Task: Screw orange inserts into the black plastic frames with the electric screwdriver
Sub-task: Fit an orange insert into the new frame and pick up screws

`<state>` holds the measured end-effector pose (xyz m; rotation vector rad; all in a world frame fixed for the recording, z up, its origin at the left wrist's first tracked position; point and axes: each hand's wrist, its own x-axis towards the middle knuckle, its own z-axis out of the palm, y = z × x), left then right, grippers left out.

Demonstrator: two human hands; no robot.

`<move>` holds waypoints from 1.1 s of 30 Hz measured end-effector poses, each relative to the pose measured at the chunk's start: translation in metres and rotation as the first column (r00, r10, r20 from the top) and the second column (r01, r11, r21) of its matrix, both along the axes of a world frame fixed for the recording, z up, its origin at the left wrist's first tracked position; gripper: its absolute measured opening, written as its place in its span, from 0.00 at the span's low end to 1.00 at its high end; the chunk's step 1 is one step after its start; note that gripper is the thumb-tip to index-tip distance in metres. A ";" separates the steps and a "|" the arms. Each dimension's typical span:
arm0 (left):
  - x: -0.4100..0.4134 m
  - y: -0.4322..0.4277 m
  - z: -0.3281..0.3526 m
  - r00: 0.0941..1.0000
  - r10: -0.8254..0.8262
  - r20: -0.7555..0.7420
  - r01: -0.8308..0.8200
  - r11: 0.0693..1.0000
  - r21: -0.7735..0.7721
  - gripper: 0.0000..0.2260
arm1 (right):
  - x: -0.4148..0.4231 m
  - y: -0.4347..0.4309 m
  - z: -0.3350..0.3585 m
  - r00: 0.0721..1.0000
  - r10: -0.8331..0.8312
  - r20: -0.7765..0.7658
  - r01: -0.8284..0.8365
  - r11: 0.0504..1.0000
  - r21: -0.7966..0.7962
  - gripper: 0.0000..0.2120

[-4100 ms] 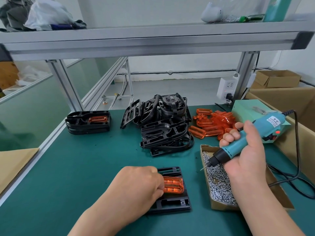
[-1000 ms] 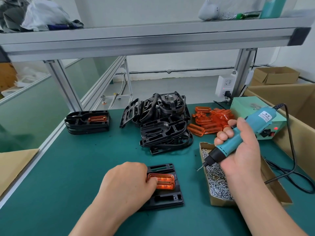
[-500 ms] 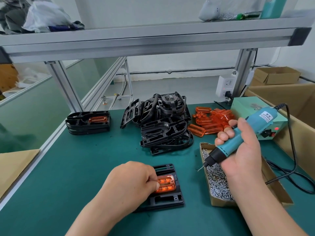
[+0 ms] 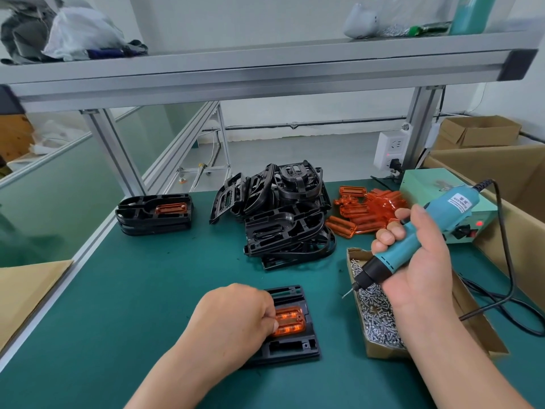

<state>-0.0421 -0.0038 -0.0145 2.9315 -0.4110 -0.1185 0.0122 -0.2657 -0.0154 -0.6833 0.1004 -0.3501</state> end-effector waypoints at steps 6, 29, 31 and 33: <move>-0.005 -0.007 -0.002 0.999 -0.051 0.018 0.051 0.998 0.027 0.09 | 0.000 0.000 -0.001 1.000 0.005 0.004 -0.005 1.000 -0.007 0.09; 0.005 0.005 0.007 0.980 0.104 -0.167 -0.196 0.605 -0.772 0.11 | 0.000 0.001 -0.001 1.000 0.009 0.002 -0.009 1.000 0.016 0.09; 0.016 0.012 0.007 0.915 0.089 -0.393 -0.403 0.194 -0.895 0.11 | 0.000 0.000 -0.002 1.000 0.009 0.005 -0.009 1.000 0.017 0.09; 0.027 0.019 0.004 0.833 -0.009 -0.554 -0.539 -0.246 -0.806 0.10 | 0.000 0.000 -0.001 1.000 0.012 0.006 -0.012 1.000 0.012 0.09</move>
